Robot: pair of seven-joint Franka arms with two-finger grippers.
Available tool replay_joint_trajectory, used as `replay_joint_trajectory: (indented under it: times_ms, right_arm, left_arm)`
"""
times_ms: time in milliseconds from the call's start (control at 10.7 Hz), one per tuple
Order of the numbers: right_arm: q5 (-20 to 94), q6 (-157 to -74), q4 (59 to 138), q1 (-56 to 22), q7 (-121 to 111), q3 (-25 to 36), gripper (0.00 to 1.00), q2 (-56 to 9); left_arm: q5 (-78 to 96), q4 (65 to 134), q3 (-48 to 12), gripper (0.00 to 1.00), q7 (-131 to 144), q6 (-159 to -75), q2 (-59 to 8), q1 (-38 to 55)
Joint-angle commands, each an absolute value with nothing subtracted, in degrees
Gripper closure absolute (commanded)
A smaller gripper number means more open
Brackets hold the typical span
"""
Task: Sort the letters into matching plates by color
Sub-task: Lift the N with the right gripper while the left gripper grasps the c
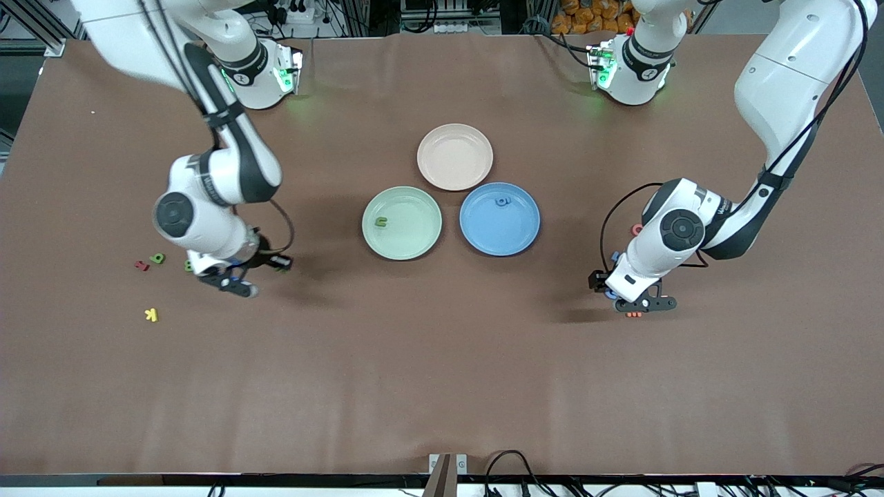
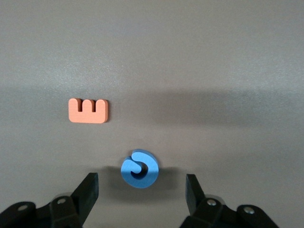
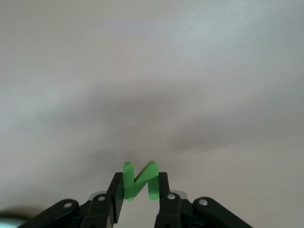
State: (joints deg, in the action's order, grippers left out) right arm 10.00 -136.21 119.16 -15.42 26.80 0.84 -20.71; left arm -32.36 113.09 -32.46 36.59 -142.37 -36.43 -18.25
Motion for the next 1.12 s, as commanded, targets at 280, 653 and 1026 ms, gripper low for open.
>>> replay_joint_trajectory:
  times_ms: [280, 653, 1026]
  right_arm:
    - [10.63, -133.59, 120.59, -29.69, 40.94, 1.14, 0.9, -18.28]
    - [10.55, -133.86, 119.1, -36.02, 47.97, 0.97, 0.9, -20.47]
    - [10.55, -134.12, 115.41, -40.25, 51.42, 0.97, 0.9, -24.43]
  left_arm:
    - [-35.51, 112.41, -31.73, 0.32, 37.18, -143.79, -37.79, -17.93]
    - [-35.51, 112.5, -31.73, 0.55, 37.18, -143.79, -37.88, -18.02]
    - [-35.68, 112.5, -31.73, 0.9, 36.65, -143.79, -37.79, -18.11]
